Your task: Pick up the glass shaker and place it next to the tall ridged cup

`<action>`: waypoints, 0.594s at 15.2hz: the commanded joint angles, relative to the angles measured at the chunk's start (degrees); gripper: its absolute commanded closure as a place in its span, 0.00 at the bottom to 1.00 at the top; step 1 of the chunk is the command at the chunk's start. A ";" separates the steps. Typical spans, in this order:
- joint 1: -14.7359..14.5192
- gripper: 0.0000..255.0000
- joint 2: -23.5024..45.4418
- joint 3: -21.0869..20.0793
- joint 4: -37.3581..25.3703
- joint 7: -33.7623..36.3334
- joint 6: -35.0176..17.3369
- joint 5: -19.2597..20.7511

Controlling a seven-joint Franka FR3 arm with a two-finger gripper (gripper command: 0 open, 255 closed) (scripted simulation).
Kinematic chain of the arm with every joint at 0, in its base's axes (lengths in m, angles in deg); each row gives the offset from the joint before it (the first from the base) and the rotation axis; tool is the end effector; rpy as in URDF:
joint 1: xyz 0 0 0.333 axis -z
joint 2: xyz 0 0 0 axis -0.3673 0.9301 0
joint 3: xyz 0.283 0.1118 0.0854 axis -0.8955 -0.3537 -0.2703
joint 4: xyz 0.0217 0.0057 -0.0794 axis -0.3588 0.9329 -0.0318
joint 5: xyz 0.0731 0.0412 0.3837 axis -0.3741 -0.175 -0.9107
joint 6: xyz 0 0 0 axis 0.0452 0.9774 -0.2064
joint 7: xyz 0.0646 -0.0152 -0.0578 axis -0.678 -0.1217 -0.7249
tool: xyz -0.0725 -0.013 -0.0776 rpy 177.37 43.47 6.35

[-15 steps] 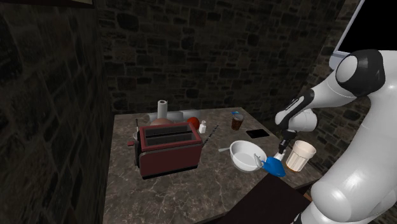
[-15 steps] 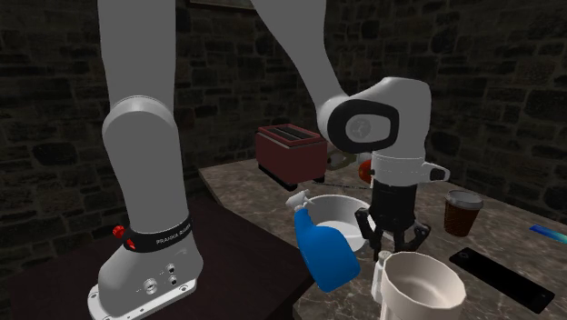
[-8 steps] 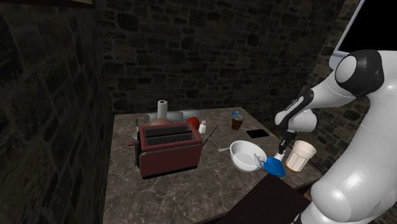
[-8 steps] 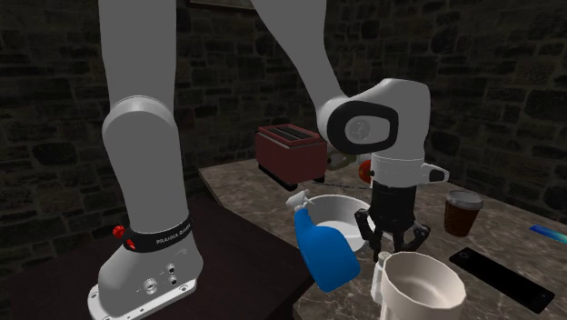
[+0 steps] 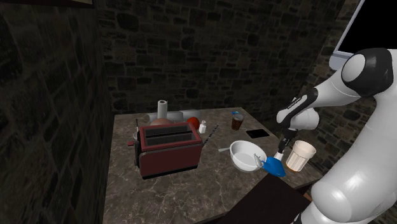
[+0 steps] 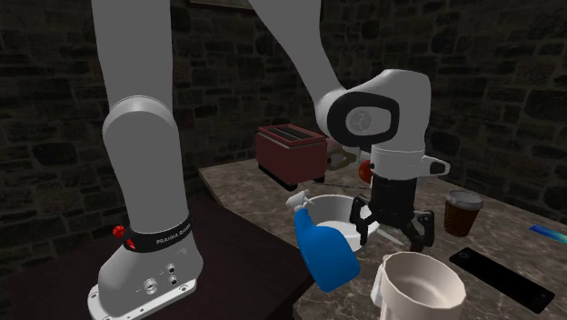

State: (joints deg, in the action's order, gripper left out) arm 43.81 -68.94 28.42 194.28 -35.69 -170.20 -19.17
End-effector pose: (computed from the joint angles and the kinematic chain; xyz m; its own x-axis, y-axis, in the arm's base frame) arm 0.2825 -0.3700 0.2487 0.9953 0.0563 -0.0792 0.0617 -0.9958 0.0676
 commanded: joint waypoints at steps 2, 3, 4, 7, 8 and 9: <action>-0.84 0.00 -5.37 0.49 -1.04 2.86 6.01 3.74; -0.77 0.00 -5.37 0.41 -1.04 2.86 6.01 3.74; -0.76 0.00 -5.37 0.40 -1.04 2.86 6.01 3.74; -0.75 0.00 -5.37 0.40 -1.04 2.86 6.01 3.74; -0.75 0.00 -5.37 0.40 -1.04 2.86 6.01 3.74; -0.75 0.00 -5.37 0.40 -1.04 2.86 6.01 3.74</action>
State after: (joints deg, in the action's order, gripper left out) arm 43.06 -74.30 28.82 193.24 -32.84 -164.22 -15.44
